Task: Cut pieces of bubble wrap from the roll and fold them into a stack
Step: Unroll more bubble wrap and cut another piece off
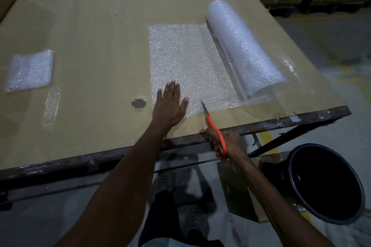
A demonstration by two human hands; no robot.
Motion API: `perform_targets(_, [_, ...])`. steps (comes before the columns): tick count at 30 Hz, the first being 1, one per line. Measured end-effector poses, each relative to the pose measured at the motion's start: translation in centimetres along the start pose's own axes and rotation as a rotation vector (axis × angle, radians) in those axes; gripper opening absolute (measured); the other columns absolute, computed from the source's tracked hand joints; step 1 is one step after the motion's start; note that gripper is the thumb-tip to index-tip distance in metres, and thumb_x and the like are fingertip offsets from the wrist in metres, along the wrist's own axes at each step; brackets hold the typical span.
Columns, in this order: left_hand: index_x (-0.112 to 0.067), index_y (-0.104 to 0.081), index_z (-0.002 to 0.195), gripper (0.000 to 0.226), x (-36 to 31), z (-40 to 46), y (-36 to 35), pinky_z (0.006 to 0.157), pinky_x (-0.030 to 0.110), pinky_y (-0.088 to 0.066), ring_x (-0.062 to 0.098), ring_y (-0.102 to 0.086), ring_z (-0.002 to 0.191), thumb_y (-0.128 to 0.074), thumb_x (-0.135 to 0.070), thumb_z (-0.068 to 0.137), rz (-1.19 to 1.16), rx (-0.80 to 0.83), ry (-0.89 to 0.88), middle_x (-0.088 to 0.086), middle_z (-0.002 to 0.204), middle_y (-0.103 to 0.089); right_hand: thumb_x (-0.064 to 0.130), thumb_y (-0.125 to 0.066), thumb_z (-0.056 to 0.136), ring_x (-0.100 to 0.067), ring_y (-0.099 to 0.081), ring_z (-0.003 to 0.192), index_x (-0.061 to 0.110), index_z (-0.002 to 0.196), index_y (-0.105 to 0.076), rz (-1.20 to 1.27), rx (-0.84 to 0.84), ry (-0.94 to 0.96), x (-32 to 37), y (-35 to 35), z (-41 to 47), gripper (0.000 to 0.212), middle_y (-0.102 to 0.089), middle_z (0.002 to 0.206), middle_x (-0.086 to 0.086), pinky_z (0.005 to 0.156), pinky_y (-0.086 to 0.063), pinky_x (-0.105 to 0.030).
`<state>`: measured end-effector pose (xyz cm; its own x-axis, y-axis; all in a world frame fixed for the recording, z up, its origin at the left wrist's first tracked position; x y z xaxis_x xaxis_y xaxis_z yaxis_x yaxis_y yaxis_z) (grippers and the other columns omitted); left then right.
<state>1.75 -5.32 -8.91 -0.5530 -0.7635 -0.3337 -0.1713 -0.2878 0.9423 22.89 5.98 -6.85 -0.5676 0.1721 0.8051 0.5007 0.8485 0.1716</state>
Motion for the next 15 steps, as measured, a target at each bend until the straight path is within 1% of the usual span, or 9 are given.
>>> perform_targets(3, [-0.009,-0.009,0.160,0.067,0.1,-0.1,0.1,0.124,0.045,0.003,0.020,0.004,0.154,-0.021,-0.049,0.106,0.001,0.000,0.002,0.009,0.168,-0.002,0.055,-0.082,0.072,-0.013,-0.049,0.037,0.003,0.085,-0.069,-0.024,0.015,-0.014,0.0,-0.2,0.0,0.055,-0.058,0.053,-0.005,0.040,-0.040,-0.019])
perform_targets(5, [-0.009,-0.009,0.160,0.067,0.0,-0.1,0.1,0.124,0.045,0.003,0.020,0.004,0.154,-0.021,-0.049,0.106,0.003,0.000,0.001,0.009,0.168,-0.002,0.059,-0.082,0.067,-0.014,-0.050,0.039,0.004,0.082,-0.070,-0.032,0.012,-0.019,0.3,-0.3,0.1,0.059,-0.059,0.056,-0.007,0.040,-0.041,-0.020])
perform_targets(8, [-0.009,-0.010,0.160,0.067,0.0,-0.1,0.0,0.124,0.045,0.003,0.020,0.004,0.155,-0.020,-0.048,0.106,0.002,0.001,0.004,0.009,0.168,-0.002,0.054,-0.083,0.072,-0.014,-0.049,0.039,0.002,0.084,-0.071,-0.029,0.003,-0.004,1.0,0.0,0.0,0.055,-0.058,0.060,-0.011,0.039,-0.040,-0.019])
perform_targets(11, [-0.008,-0.009,0.160,0.068,0.0,-0.1,-0.1,0.124,0.045,0.003,0.020,0.004,0.154,-0.020,-0.049,0.106,-0.002,0.005,0.010,0.008,0.168,-0.001,0.051,-0.083,0.075,-0.014,-0.048,0.038,0.004,0.079,-0.071,-0.017,0.016,0.006,1.2,-0.1,-0.1,0.049,-0.058,0.060,-0.012,0.040,-0.039,-0.019])
perform_targets(15, [-0.009,-0.008,0.160,0.068,0.0,-0.1,-0.1,0.124,0.045,0.004,0.019,0.005,0.154,-0.019,-0.049,0.106,-0.002,0.010,0.012,0.007,0.168,0.000,0.049,-0.083,0.077,-0.015,-0.046,0.038,0.000,0.083,-0.071,-0.013,0.018,0.019,1.9,-0.4,0.3,0.051,-0.056,0.057,-0.012,0.043,-0.036,-0.023])
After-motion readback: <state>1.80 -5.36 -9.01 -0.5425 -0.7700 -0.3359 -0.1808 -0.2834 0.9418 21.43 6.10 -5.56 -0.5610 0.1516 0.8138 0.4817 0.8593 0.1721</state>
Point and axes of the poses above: each hand's wrist, its own z-axis towards the middle knuckle, its own y-axis out of the back of the hand, x = y × z, the point moved 8 cm from there along z, towards the middle knuckle
